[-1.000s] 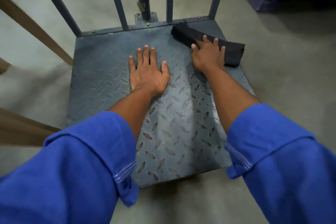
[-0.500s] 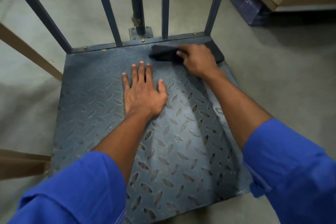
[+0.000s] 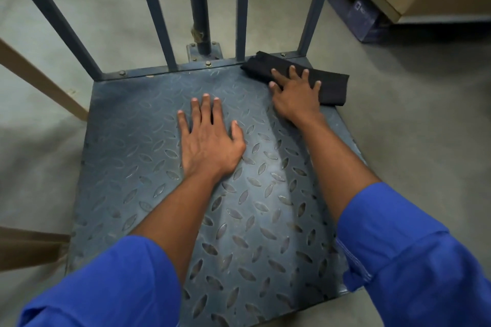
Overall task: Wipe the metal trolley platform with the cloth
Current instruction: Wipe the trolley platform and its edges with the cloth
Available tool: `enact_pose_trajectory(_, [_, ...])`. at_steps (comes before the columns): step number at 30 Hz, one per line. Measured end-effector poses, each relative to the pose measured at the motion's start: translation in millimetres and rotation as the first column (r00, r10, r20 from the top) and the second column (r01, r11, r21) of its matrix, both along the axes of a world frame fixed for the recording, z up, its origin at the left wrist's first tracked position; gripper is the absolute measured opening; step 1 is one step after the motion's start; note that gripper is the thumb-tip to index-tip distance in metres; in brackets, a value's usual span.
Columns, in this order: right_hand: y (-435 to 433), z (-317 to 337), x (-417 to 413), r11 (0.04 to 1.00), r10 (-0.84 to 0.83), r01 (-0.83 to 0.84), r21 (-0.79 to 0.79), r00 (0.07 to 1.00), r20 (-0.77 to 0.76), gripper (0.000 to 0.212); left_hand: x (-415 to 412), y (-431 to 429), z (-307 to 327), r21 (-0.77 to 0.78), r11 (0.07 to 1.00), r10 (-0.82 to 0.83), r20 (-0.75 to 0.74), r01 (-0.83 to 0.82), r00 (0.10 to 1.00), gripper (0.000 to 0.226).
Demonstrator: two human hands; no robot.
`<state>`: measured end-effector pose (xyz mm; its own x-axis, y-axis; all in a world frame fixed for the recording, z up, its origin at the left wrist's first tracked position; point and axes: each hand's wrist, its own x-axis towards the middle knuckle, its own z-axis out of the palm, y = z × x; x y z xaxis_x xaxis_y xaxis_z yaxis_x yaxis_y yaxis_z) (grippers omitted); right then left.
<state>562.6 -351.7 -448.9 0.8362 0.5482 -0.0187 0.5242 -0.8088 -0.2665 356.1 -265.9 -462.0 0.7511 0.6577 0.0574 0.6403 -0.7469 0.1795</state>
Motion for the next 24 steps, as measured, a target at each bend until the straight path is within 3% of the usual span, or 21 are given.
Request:
enact_pose_trajectory(5, [-4,-2,25,0.995,-0.098,0.097,0.019,0.995,0.03,0.051,0,-1,0,0.017,1.0,0.001,-0.013,-0.001,1.0,0.077])
enact_pose_trajectory(11, [17,17,3,0.99,0.131,-0.134,0.053,0.99,0.06,0.042,1,-1,2,0.008,1.0,0.006,-0.008,-0.005,1.0,0.078])
enact_pose_trajectory(17, [-38,30,-46,0.958,0.256,-0.271,0.088,0.955,0.152,0.034,-6,-1,8,-0.03,0.999,-0.023,-0.008,0.022,1.0,0.075])
enact_pose_trajectory(19, [-61,39,-52,0.96,0.261,-0.27,0.077,0.959,0.11,0.028,-10,-2,8,-0.036,0.999,-0.032,-0.01,0.032,0.999,0.073])
enact_pose_trajectory(22, [-91,67,-45,0.976,0.008,-0.017,0.217,0.999,0.043,0.022,-15,-6,6,-0.022,0.999,-0.029,-0.01,0.029,1.0,0.072])
enact_pose_trajectory(24, [-98,81,-31,0.909,-0.295,0.22,0.355,0.939,0.175,0.025,-16,-9,5,-0.019,1.0,-0.021,-0.019,0.02,1.0,0.071])
